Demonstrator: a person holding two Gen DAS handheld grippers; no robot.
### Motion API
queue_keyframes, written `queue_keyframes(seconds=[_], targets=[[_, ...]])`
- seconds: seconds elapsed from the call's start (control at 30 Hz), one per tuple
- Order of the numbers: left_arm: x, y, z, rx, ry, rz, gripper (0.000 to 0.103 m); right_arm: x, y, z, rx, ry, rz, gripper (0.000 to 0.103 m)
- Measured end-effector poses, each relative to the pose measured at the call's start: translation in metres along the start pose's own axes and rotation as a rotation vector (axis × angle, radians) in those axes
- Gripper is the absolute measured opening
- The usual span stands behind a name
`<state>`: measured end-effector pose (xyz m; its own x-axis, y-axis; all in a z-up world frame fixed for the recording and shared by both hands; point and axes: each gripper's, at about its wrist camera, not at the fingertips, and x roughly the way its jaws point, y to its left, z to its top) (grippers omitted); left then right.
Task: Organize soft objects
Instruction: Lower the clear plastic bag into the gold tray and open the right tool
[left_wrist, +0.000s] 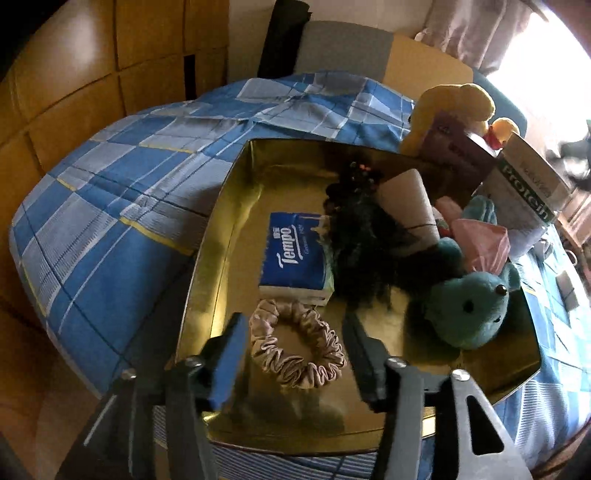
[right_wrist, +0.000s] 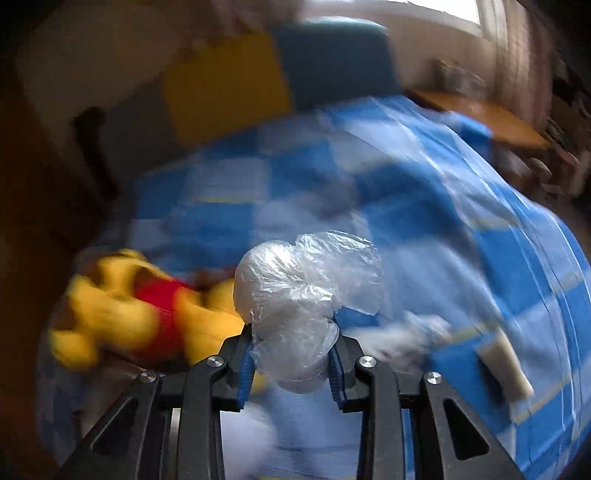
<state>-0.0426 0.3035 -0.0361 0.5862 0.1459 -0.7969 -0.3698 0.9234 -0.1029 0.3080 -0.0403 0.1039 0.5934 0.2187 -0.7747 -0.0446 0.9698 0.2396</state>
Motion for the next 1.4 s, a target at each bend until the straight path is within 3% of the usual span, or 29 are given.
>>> queue_keyframes(seconds=[0.07, 0.3, 0.5, 0.87, 1.1, 1.4], targets=[[-0.001, 0.000, 0.001, 0.008, -0.007, 0.004, 0.067, -0.002, 0.039, 0.011, -0.056, -0.018, 0.044, 0.032], [-0.011, 0.006, 0.001, 0.003, -0.033, 0.007, 0.073, 0.009, 0.143, 0.021, -0.171, -0.003, 0.121, 0.032], [-0.018, 0.013, 0.003, -0.025, -0.050, -0.004, 0.080, 0.005, 0.206, -0.032, -0.440, 0.053, 0.283, 0.032], [-0.038, 0.009, 0.005, -0.034, -0.105, -0.001, 0.090, -0.009, 0.232, -0.160, -0.735, 0.186, 0.416, 0.032], [-0.047, 0.009, 0.002, -0.043, -0.116, 0.029, 0.091, -0.004, 0.228, -0.232, -0.795, 0.299, 0.457, 0.032], [-0.061, 0.012, -0.003, -0.056, -0.152, 0.058, 0.095, -0.014, 0.221, -0.297, -0.829, 0.347, 0.480, 0.032]])
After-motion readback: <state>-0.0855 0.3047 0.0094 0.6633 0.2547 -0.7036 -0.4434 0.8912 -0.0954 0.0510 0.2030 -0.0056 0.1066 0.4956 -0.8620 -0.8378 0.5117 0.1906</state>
